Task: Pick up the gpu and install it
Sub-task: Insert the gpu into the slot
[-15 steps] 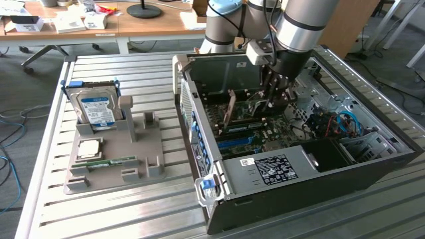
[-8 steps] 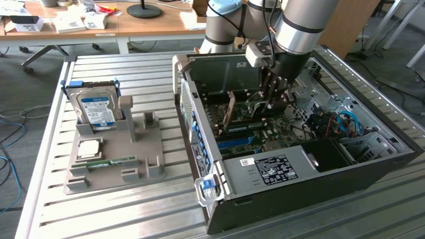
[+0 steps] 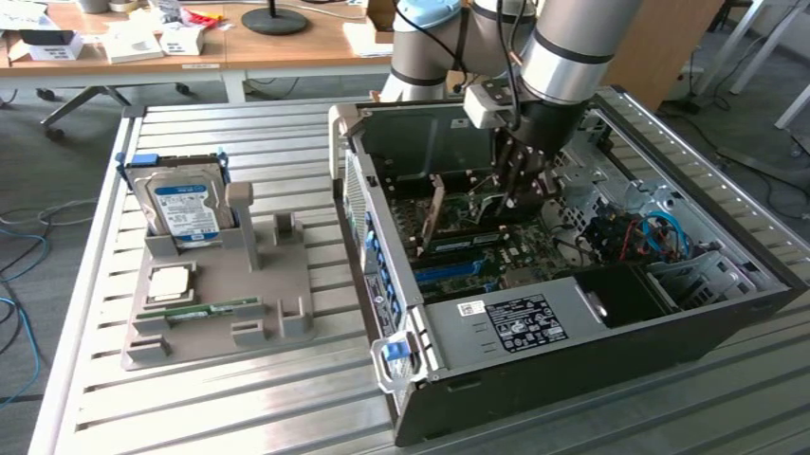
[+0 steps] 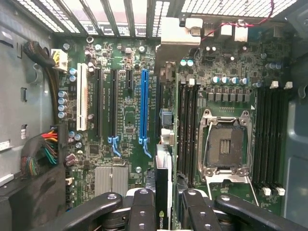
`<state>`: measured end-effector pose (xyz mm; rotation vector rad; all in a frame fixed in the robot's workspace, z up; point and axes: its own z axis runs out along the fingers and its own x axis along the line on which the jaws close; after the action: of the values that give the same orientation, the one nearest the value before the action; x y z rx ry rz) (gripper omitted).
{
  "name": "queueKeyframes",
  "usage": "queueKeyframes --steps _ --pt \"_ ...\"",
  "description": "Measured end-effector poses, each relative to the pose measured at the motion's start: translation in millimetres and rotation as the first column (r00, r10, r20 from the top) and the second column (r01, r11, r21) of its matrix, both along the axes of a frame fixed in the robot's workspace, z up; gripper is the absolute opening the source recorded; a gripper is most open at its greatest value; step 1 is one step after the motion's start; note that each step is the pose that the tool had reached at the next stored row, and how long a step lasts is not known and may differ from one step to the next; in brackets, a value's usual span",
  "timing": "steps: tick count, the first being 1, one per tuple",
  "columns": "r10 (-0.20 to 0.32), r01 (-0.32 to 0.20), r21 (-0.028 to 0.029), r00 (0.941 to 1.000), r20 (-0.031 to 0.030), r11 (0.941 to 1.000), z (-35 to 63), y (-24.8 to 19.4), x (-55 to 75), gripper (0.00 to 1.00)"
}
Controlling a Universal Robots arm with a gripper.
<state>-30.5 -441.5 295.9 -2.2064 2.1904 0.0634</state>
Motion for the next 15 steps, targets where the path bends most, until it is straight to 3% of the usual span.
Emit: queueKeyframes --steps 15 --pt "-0.001 0.001 -0.0001 1.0 0.0 1.0 -8.1 0.0 -4.1 0.26"
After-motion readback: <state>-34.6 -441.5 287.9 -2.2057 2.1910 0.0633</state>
